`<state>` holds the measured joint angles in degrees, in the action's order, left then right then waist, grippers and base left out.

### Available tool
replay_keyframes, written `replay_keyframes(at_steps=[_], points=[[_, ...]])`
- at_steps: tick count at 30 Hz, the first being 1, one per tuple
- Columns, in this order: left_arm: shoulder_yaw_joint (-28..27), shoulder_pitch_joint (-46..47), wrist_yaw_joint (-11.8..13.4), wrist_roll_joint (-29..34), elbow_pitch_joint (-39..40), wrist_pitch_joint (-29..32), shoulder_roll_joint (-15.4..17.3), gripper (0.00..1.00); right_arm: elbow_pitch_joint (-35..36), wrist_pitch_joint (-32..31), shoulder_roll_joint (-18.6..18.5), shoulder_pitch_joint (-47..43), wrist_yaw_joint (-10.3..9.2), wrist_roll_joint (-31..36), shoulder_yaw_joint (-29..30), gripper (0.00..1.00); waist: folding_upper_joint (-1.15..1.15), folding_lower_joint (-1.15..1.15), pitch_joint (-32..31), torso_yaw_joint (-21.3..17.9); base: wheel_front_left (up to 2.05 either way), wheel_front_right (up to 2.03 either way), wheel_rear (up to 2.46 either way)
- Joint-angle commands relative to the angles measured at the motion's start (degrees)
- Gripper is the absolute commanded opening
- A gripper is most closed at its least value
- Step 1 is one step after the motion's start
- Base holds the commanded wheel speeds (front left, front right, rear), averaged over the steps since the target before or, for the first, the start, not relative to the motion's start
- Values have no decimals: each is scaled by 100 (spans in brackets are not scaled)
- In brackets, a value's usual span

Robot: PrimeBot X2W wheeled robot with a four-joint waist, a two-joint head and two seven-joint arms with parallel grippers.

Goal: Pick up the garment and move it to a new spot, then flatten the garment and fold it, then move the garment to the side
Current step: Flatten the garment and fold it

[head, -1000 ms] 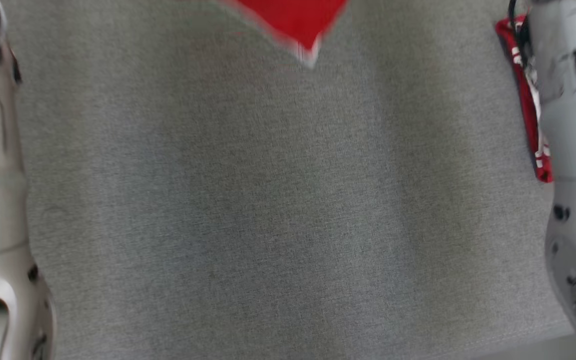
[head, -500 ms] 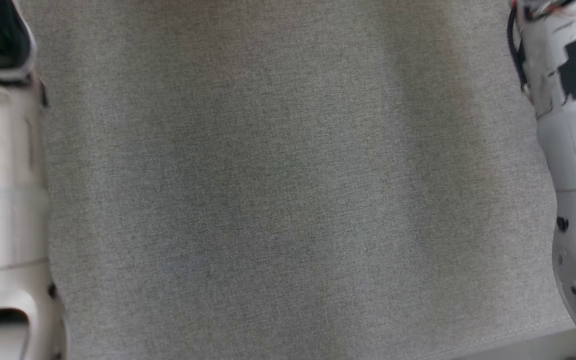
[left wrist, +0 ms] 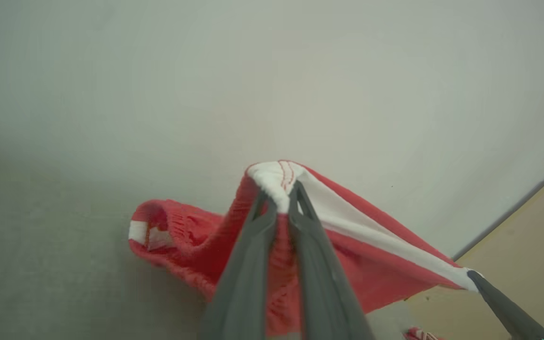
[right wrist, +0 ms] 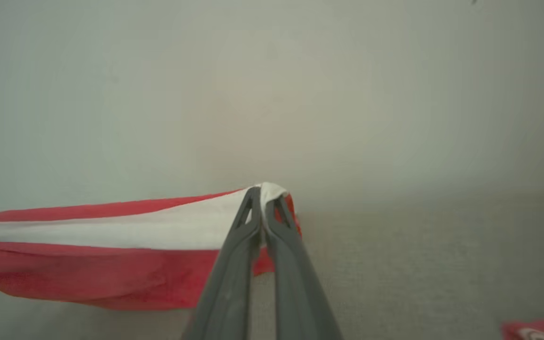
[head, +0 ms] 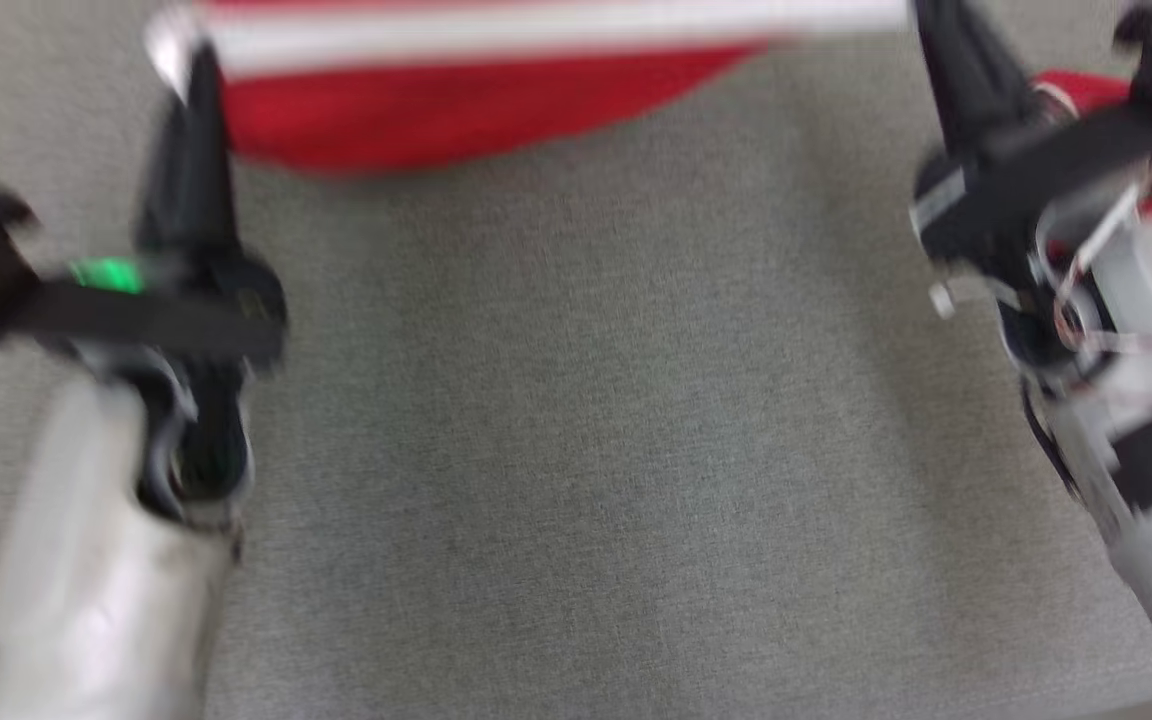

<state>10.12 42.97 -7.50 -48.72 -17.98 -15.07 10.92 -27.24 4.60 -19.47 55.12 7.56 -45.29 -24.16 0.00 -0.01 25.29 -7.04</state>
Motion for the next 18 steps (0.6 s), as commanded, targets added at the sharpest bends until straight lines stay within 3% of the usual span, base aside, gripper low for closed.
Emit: replay_keyframes(at_steps=[1, 6, 8, 18], points=[[51, -312, 6, 44, 17, -7, 73, 0, 137, -150, -191, -306, -18, 89, 17, 0, 0, 1, -542, 127, 0, 0, 0], [326, -1409, 12, 605, 60, -8, 215, 0, 914, -883, -380, -1712, -18, -41, 462, 0, 0, 1, -1081, 143, 0, 0, 0], [284, -1799, 30, 699, 86, -8, 115, 0, 1237, -1150, -365, -2291, -18, -12, 739, 0, 0, 1, -1257, 145, 0, 0, 0], [493, -3257, 92, 1016, 65, 49, 115, 0, 2658, -2799, 191, -4648, -19, 760, 1875, 0, 0, 1, -1883, 185, 0, 0, 0]])
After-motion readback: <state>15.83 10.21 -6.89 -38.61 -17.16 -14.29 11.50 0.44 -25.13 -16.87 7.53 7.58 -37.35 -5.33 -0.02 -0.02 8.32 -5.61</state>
